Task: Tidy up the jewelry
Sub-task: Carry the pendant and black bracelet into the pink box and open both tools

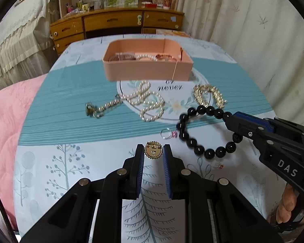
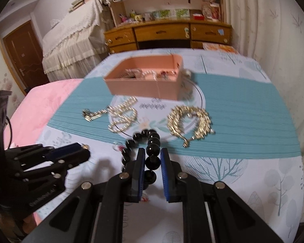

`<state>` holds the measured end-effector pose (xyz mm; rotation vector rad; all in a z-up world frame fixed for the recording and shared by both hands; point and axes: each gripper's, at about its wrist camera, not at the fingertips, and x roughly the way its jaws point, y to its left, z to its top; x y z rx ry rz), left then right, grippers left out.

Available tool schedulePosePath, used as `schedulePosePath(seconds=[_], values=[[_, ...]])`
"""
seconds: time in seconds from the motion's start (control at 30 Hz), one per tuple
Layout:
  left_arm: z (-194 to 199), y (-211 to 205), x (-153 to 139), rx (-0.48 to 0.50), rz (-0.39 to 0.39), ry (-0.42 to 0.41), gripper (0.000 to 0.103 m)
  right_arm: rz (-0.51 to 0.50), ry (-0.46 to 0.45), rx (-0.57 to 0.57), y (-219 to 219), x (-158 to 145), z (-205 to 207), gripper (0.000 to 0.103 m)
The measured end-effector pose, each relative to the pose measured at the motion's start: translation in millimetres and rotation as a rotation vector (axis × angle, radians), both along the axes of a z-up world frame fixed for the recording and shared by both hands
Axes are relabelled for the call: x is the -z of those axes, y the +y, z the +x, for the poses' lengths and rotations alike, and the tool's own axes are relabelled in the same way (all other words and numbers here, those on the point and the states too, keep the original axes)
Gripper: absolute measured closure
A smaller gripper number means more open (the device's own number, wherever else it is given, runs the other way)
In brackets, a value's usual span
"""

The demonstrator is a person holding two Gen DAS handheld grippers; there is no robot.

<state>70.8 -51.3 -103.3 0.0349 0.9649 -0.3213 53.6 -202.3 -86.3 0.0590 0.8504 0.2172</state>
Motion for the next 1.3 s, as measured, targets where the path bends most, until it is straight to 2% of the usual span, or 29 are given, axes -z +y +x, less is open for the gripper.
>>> schedulePosePath(seconds=[0.2,0.4,0.6,0.7,0.83,1.03,1.3], values=[[6.1,6.6,-26.9,0.000,-0.031,-0.039,0.087,0.017,-0.074,-0.037,7.7,-40.2,3.1,0.088],[29.8,18.8,-54.2,0.009,-0.094,-0.042,0.087,0.027,-0.156,-0.037,7.3,-81.7,21.1,0.088],[76.6,27.7,-79.6,0.030,-0.139,-0.038,0.087,0.029,-0.227,-0.010,5.4,-117.3,58.0,0.088],[107.4,26.0,-84.7,0.024,-0.140,-0.034,0.087,0.030,-0.246,0.014,4.7,-125.3,81.8,0.088],[147.0,17.8,-78.5,0.031,-0.165,0.008,0.087,0.045,-0.233,0.042,1.7,-123.2,118.7,0.088],[199.4,5.9,-47.5,0.015,-0.207,0.097,0.087,0.109,-0.127,0.074,-5.2,-96.5,176.4,0.088],[226.3,-10.8,-5.8,0.018,-0.229,0.193,0.086,0.177,-0.001,0.037,6.5,-50.7,217.9,0.088]])
